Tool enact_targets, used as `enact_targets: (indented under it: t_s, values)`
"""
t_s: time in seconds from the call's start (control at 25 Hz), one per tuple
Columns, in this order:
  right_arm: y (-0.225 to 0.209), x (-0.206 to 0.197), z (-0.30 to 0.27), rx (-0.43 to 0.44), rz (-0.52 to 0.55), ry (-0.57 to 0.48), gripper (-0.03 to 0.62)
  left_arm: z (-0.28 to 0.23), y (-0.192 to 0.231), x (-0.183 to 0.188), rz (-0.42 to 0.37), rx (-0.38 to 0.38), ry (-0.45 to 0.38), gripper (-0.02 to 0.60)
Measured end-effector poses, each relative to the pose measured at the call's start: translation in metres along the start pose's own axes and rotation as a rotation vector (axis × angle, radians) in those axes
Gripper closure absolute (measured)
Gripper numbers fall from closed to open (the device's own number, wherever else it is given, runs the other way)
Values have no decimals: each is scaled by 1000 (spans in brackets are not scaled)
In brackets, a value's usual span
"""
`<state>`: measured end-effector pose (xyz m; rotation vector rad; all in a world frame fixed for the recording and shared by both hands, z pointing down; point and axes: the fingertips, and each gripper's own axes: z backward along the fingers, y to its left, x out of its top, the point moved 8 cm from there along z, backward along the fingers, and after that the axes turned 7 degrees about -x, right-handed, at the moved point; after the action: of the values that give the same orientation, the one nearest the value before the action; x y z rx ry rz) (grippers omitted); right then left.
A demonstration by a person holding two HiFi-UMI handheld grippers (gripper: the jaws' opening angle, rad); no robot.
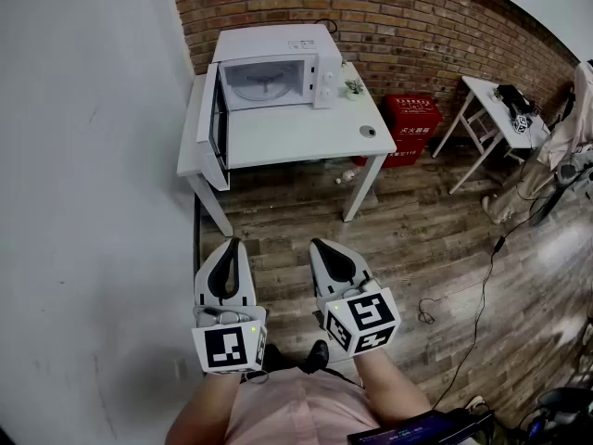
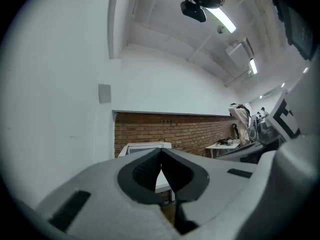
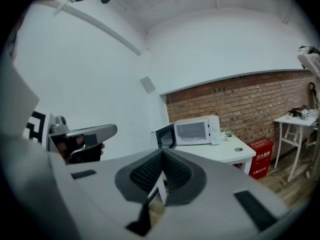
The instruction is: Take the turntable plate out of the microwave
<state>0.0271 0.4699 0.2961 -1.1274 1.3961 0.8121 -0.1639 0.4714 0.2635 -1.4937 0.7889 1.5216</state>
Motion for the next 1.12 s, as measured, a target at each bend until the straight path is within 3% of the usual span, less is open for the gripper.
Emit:
enact_targets:
  t_s: [0.36, 0.4, 0.44, 0.48, 0.88, 1.12]
  values:
    - [-10, -3, 8, 5, -36, -5, 589, 1, -15, -1, 12, 1, 12, 575]
    - [-11, -2, 8, 22, -43, -7, 572, 0, -18, -1, 17, 2, 9, 571]
    - [-13, -2, 8, 41, -49, -7, 467, 0, -20, -1, 20, 2, 7, 520]
    - [-15, -2, 7, 53, -52, -8, 436, -1, -23, -2, 22, 1, 8, 481]
    - [-61, -8, 3, 56, -39, 4, 444, -13, -53, -14, 6, 46, 58, 479]
    - [-84, -9, -26, 40, -38, 20, 450, -43, -45, -26, 3, 57, 67, 479]
